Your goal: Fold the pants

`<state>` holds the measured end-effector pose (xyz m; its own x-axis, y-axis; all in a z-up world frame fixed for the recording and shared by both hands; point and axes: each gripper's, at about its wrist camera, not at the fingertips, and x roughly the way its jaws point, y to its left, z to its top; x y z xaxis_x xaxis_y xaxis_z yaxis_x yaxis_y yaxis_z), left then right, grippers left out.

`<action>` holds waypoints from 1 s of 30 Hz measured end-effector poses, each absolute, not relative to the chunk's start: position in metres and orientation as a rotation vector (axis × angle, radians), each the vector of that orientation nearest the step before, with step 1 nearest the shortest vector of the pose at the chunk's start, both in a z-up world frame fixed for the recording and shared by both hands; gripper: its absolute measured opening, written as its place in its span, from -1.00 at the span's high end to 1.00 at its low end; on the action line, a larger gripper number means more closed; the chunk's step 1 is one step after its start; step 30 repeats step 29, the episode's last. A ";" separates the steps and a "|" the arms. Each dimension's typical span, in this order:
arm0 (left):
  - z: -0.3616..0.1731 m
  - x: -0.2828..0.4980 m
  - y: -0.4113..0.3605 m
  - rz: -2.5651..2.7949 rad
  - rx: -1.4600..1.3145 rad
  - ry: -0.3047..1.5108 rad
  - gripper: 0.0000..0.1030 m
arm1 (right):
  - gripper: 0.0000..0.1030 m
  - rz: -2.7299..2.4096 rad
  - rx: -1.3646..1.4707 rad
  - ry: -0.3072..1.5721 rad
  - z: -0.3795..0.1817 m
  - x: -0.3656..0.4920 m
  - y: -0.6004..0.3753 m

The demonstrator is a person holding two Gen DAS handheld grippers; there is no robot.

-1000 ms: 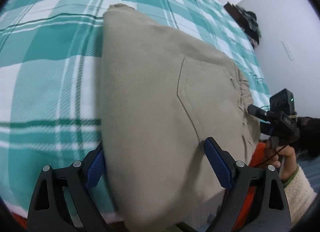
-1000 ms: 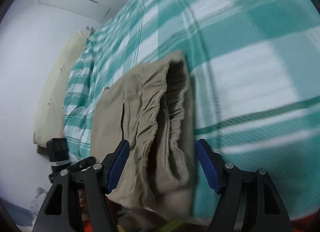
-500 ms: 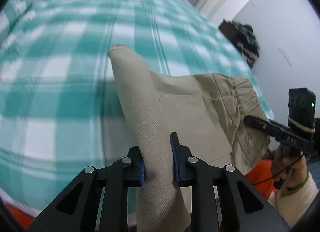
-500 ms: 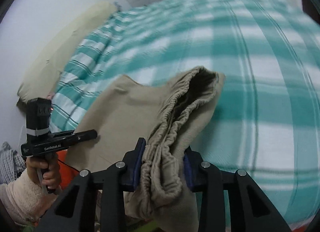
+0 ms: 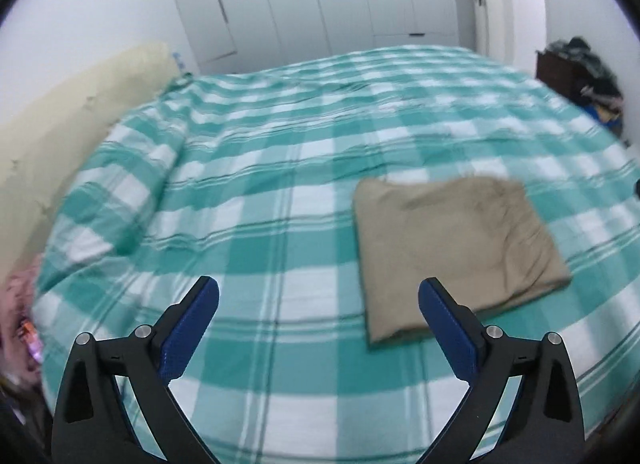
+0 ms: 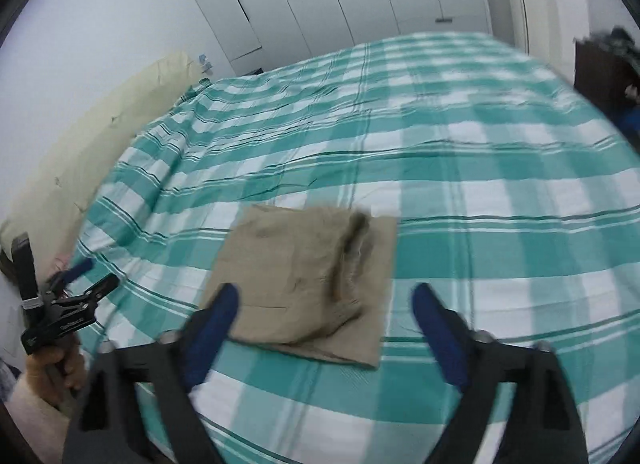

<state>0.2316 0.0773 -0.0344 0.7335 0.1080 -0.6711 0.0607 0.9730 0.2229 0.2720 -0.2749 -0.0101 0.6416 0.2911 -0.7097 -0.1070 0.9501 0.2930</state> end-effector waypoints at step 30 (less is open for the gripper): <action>-0.049 0.096 0.057 0.072 0.101 0.848 -0.96 | -0.97 0.074 0.033 0.683 -0.029 0.078 -0.216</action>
